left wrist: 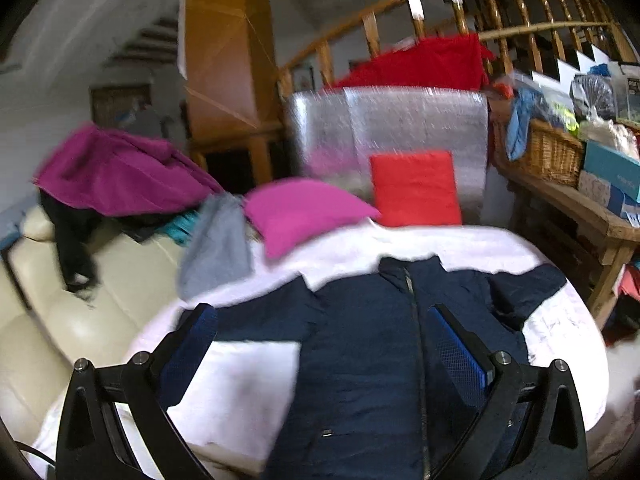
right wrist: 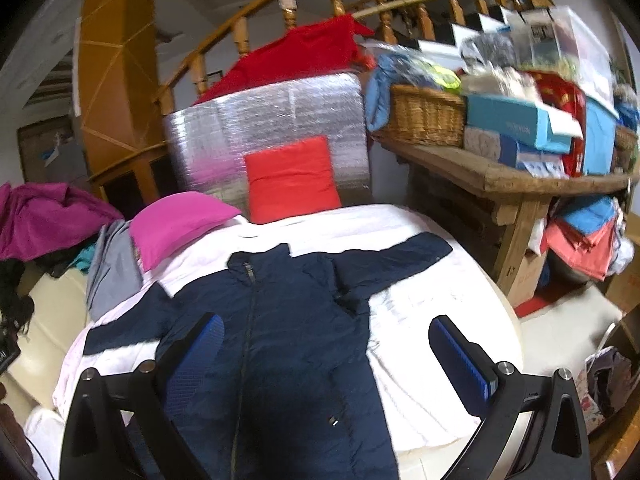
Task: Fold large clothes
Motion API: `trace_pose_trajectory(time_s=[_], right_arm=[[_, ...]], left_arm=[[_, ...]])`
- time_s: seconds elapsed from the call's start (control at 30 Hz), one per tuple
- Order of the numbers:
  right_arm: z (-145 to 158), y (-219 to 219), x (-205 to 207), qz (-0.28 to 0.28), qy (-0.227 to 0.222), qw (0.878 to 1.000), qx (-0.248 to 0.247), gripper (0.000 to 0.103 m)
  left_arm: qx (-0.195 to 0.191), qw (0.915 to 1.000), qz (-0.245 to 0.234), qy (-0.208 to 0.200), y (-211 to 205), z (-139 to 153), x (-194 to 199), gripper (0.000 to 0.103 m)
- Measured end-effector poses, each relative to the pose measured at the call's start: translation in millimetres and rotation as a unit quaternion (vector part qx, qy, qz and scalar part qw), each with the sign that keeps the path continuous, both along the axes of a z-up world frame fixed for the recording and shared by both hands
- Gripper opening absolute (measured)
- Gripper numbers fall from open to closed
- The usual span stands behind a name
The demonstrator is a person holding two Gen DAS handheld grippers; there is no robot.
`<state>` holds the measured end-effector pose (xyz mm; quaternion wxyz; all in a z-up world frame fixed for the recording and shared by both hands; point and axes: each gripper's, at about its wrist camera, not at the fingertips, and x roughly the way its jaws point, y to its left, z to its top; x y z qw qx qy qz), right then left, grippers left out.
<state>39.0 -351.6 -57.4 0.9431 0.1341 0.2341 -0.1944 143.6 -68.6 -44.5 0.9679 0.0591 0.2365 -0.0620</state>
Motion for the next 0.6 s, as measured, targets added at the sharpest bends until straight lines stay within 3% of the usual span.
trace_pose_trajectory(time_s=[0.1,0.2,0.27,0.4,0.53,0.6], right_arm=[[-19,-74,26,-0.015,-0.004,0.997,0.071,0.103],[-50,-155,58,-0.024,-0.008,0.985,0.168,0.103],[-80,-211,89,-0.023,-0.015,0.973,0.23,0.103],[-136,-284,144,-0.042,-0.012,0.951,0.307,0.103],[-201,-345,204,-0.093,0.01,0.927,0.363,0.102],[-223,-365,222,-0.117,0.015,0.919,0.377,0.095]], left_arm=[[-0.011,0.9971,-0.011,0.074,-26,-42,70,0.103],[-0.01,0.9882,-0.002,0.153,-54,-102,143,0.103],[-0.002,0.9851,0.019,0.171,-65,-135,177,0.103],[-0.003,0.9773,0.047,0.207,-84,-195,235,0.103],[0.012,0.9717,0.065,0.227,-92,-233,265,0.103],[0.022,0.9722,0.069,0.222,-95,-244,273,0.103]])
